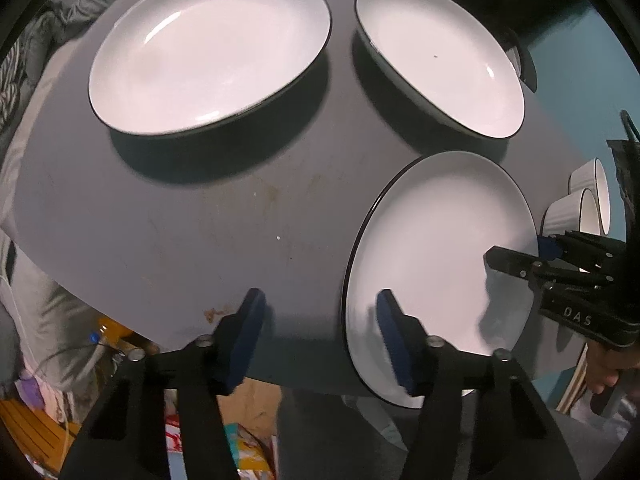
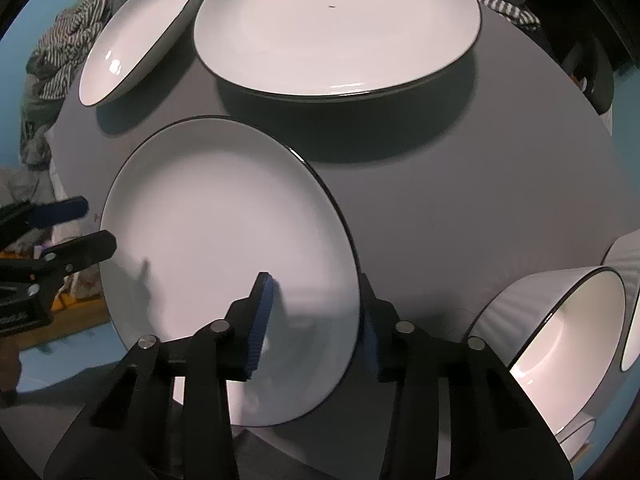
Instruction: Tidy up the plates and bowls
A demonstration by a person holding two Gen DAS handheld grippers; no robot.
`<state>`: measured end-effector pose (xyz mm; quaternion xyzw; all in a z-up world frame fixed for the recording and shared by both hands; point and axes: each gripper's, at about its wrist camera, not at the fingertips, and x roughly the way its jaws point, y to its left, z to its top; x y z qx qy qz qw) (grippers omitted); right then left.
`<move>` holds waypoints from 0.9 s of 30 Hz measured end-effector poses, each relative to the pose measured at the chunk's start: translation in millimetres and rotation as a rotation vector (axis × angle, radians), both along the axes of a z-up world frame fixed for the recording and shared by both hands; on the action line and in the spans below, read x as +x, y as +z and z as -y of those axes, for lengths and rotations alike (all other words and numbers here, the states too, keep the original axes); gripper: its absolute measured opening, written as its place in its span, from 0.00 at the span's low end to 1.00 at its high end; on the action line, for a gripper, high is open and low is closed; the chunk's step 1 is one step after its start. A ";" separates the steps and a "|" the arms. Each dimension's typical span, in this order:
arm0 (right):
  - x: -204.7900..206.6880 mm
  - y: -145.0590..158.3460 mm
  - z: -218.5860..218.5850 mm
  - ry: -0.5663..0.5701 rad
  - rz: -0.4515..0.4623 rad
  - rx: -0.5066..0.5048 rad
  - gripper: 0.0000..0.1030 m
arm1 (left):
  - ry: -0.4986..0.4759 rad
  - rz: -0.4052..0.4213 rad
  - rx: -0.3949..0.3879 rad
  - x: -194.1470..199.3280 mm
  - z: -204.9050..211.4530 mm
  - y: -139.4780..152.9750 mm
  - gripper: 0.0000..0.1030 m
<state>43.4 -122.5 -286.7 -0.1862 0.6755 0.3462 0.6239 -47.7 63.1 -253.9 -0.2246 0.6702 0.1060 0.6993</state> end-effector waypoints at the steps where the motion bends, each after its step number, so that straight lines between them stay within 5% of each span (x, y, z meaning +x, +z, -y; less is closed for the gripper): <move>1: 2.0 -0.9 2.8 -0.009 -0.009 0.007 0.34 | 0.006 -0.005 -0.012 -0.1 -0.8 -1.8 0.50; 9: 13.1 -7.6 16.8 -0.015 -0.054 0.025 0.32 | 0.030 -0.015 -0.075 5.3 -1.8 -19.9 0.27; 20: -1.4 4.6 18.3 -0.089 -0.060 0.038 0.32 | 0.008 -0.018 -0.116 3.9 3.0 -31.3 0.13; 27: 6.9 8.9 23.9 -0.089 -0.103 0.013 0.26 | 0.007 -0.032 -0.110 3.3 2.6 -36.9 0.13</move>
